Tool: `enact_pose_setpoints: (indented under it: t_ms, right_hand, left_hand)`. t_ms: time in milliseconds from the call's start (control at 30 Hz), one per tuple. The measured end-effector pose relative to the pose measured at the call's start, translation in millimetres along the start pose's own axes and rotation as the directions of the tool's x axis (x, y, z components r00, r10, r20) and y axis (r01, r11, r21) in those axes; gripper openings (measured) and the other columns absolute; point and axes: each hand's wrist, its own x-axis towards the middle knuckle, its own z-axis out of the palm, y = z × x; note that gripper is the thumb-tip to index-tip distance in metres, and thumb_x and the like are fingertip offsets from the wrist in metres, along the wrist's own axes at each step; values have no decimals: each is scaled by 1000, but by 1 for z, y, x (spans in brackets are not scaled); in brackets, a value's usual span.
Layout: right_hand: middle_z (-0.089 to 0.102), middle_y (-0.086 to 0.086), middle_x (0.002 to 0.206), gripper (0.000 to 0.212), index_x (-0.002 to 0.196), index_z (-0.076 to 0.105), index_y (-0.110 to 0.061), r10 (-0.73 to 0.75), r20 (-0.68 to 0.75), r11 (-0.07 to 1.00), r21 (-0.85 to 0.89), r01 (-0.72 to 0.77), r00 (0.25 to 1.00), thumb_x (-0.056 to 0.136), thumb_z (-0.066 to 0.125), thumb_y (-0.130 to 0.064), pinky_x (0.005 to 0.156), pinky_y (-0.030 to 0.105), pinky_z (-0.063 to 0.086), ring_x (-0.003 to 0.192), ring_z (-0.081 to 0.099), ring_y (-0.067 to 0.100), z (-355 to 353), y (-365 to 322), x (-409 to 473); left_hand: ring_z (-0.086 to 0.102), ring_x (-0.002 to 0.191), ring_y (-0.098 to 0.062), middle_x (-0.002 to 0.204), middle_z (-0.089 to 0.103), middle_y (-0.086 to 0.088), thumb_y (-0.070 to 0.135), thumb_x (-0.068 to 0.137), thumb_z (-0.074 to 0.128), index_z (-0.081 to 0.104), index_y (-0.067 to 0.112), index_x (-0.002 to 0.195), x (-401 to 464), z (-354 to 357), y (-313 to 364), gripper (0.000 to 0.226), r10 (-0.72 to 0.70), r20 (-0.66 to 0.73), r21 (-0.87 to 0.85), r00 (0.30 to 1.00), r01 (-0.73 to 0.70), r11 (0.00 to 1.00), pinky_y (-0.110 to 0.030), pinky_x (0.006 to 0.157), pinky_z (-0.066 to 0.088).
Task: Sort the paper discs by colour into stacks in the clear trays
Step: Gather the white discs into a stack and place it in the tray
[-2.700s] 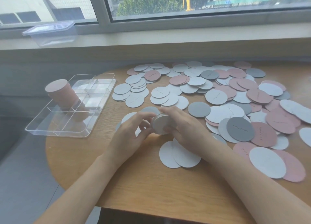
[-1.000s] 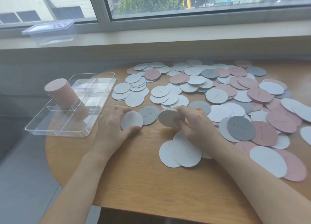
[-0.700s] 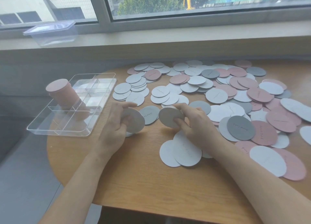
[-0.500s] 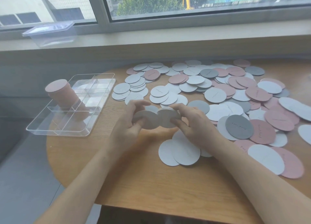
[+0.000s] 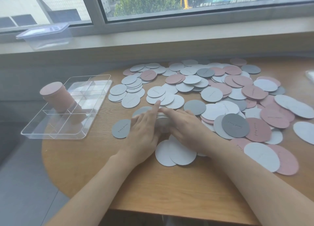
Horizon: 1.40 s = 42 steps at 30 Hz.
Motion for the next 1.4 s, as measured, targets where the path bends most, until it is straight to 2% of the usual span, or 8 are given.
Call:
enact_pose_setpoints:
  t_ms: [100,200,367,533,733,900,1233,1400]
  right_hand:
    - [66,-1,100,55,141,42,-31,0,-26,1000,-29,-1,1000,88,46,-15,82,32,33,97,54,18,0,4,1]
    - [64,6,85,34,124,52,-20,87,-122,996,11,-86,989,91,45,-19,82,36,33,85,56,26,-6,12,2]
    - [59,3,87,25,112,48,-21,107,-49,994,16,-107,993,90,51,-9,84,38,32,81,44,20,-10,14,1]
    - [57,3,82,24,104,48,-23,117,-47,992,-33,-118,992,89,57,-7,81,40,32,81,45,24,-10,19,2]
    - [60,3,80,9,96,57,-10,246,-365,968,37,-250,898,87,61,-10,71,37,36,73,50,25,-22,22,3]
    - [61,3,79,9,98,56,-11,317,-420,948,104,-302,850,89,60,-12,71,35,36,74,51,28,-24,24,2]
    - [64,5,85,12,97,58,-12,301,-351,954,106,-282,886,87,62,-12,75,38,42,80,55,26,-22,24,3]
    - [65,5,94,30,117,60,-15,286,-197,951,177,-253,938,88,65,-12,81,37,45,91,57,24,-20,18,2]
  left_hand:
    - [39,130,-7,145,47,11,26,96,54,12,22,160,0,-2,1,77,-3,22,-59,1000,4,998,-14,109,8]
    - [41,129,-5,142,49,12,40,96,47,21,20,158,-1,-3,0,70,5,-22,-73,1000,-6,997,-13,109,10]
    - [53,105,-12,112,59,13,23,98,47,40,23,151,0,0,-6,53,-1,-34,-49,999,-1,999,-19,96,24]
    - [51,98,-15,110,55,13,29,97,45,44,19,150,-1,-1,-4,54,48,-38,18,998,-47,999,-25,88,26]
    - [42,108,-7,120,46,15,68,84,50,48,30,136,-4,-11,5,64,-10,131,-80,991,21,997,-30,99,31]
    - [38,117,-6,122,42,18,80,73,55,52,40,130,-4,-9,8,70,95,284,-9,954,-96,995,-31,102,29]
    - [55,98,-11,106,59,18,52,74,78,62,35,109,-3,-15,9,42,56,212,-276,976,5,961,-39,96,39]
    - [55,69,-3,86,64,14,18,80,83,60,31,97,-3,-19,8,31,-139,198,-485,970,220,847,-15,67,42]
